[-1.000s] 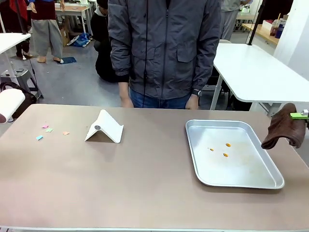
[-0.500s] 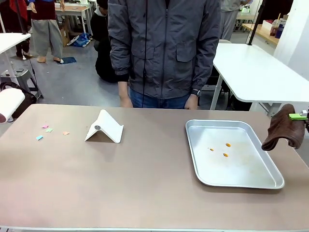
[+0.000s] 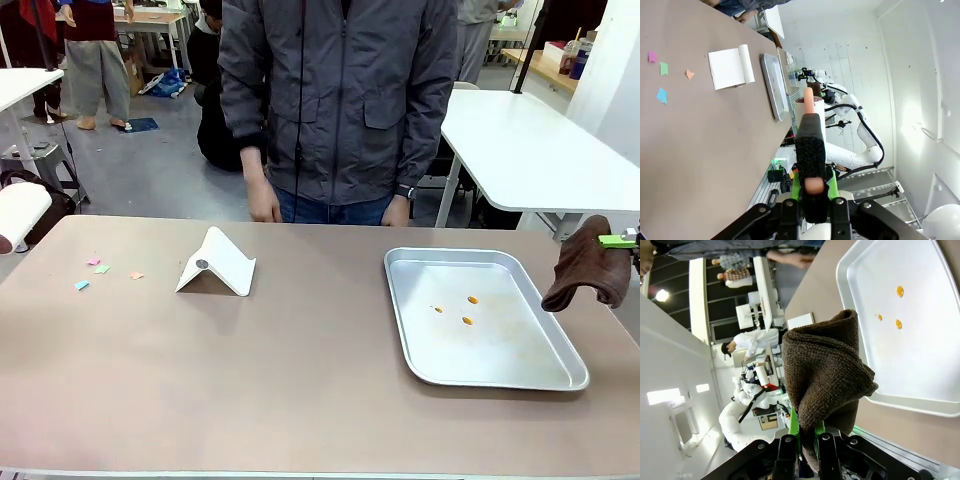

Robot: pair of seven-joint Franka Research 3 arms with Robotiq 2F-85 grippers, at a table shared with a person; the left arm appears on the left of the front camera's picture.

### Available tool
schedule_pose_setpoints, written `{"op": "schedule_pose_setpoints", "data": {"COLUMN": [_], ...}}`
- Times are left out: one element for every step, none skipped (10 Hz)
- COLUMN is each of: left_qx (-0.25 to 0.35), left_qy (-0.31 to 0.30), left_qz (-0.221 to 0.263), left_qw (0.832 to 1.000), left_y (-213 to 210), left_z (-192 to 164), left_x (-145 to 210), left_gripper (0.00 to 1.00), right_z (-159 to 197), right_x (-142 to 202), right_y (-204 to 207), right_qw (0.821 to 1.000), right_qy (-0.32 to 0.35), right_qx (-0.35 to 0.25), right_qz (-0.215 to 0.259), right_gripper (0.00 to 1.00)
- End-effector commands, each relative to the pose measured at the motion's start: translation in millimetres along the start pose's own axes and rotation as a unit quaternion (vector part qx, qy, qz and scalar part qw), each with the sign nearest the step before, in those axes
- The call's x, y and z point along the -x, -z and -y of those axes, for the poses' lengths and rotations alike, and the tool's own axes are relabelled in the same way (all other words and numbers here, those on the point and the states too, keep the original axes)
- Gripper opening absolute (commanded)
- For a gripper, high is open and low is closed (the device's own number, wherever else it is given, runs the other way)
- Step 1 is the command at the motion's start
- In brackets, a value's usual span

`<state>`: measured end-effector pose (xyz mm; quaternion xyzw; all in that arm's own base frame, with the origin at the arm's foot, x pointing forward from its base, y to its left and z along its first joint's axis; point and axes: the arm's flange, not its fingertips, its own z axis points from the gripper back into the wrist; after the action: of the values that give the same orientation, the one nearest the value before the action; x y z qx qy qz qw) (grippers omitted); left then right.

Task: Clean the surface of the table.
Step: If a person points to the right, clean the right side of the table with your right hand, and if they point to the left, clean the left side with your left hand.

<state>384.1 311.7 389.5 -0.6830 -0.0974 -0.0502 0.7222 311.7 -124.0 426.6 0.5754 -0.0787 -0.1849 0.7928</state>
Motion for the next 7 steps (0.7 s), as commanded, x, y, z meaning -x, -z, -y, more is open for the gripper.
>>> {"op": "schedule_pose_setpoints", "data": {"left_qx": [0.004,0.004,0.004,0.004,0.004,0.004,0.004], "left_qy": [0.008,0.008,0.008,0.008,0.008,0.008,0.008], "left_qz": [0.009,0.009,0.009,0.009,0.009,0.009,0.009], "left_qw": [1.000,1.000,1.000,1.000,1.000,1.000,1.000], "left_y": [1.0,1.0,1.0,1.0,1.0,1.0,1.0], "left_z": [5.9,5.9,5.9,5.9,5.9,5.9,5.9], "left_x": [3.1,3.1,3.1,3.1,3.1,3.1,3.1], "left_gripper": [0.09,0.09,0.09,0.09,0.09,0.09,0.09], "right_z": [-4.3,-4.3,-4.3,-4.3,-4.3,-4.3,-4.3], "right_x": [1.3,1.3,1.3,1.3,1.3,1.3,1.3], "right_y": [0.2,0.2,0.2,0.2,0.2,0.2,0.2], "right_qw": [1.000,1.000,1.000,1.000,1.000,1.000,1.000], "right_qy": [0.009,0.009,0.009,0.009,0.009,0.009,0.009], "right_qx": [-0.004,-0.004,-0.004,-0.004,-0.004,-0.004,-0.004], "right_qz": [-0.005,-0.005,-0.005,-0.005,-0.005,-0.005,-0.005], "right_gripper": [0.00,0.00,0.00,0.00,0.00,0.00,0.00]}}
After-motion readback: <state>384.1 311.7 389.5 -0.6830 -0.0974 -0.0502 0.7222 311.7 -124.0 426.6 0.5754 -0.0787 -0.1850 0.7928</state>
